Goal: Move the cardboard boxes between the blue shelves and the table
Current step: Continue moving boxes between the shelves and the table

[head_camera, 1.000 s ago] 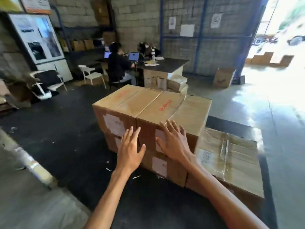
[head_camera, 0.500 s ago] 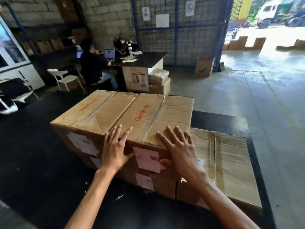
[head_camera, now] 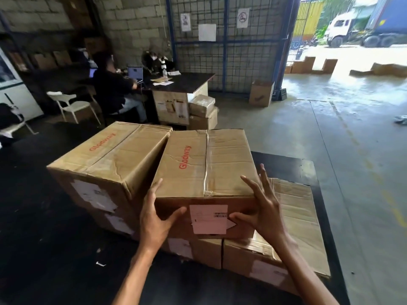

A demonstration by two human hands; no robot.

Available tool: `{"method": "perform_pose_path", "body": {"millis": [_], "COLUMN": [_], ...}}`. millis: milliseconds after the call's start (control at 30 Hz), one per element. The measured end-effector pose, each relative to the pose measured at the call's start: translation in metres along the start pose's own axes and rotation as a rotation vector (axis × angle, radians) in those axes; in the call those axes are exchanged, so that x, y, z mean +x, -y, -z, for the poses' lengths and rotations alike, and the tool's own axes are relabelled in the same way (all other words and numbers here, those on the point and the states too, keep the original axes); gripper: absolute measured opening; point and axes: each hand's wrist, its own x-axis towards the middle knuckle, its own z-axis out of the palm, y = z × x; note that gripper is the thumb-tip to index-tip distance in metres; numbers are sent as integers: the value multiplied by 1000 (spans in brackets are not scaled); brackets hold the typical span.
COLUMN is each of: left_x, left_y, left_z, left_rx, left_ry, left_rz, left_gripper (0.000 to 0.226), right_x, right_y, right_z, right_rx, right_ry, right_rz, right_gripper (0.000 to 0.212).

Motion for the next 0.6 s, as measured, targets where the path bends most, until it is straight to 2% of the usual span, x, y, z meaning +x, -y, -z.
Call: {"method": "perform_pose_path", "body": {"millis": [100, 200, 267, 333, 433, 533, 600], "left_x": [-4, -5, -4, -3, -4, -8, -8], "left_y": [-3, 7, 13, 12, 2, -13, -29], "left_z": [-2, -6, -10, -10, -9, -3, 4], "left_rx": [-101, -239, -331, -356, -316, -293, -288], "left_ry": [-25, -4, 13, 9, 4, 2, 5], "left_rz": [187, 358, 449, 488, 451, 397, 359], "left_gripper": [126, 128, 109, 92, 95, 97, 98], "right_x": [-6, -14, -22, -26, -28, -30, -28], "right_y": [4, 5, 0, -5, -11, -5, 2], "right_z": [-5, -13, -22, -27, -22, -8, 3], "right_rx": [145, 308, 375, 357, 378, 391, 360], "right_ry": [-31, -22, 29, 59, 38, -16, -69], "right_rz": [-111, -297, -410, -441, -443, -432, -407], "right_gripper": [127, 144, 135, 125, 120, 93, 82]}}
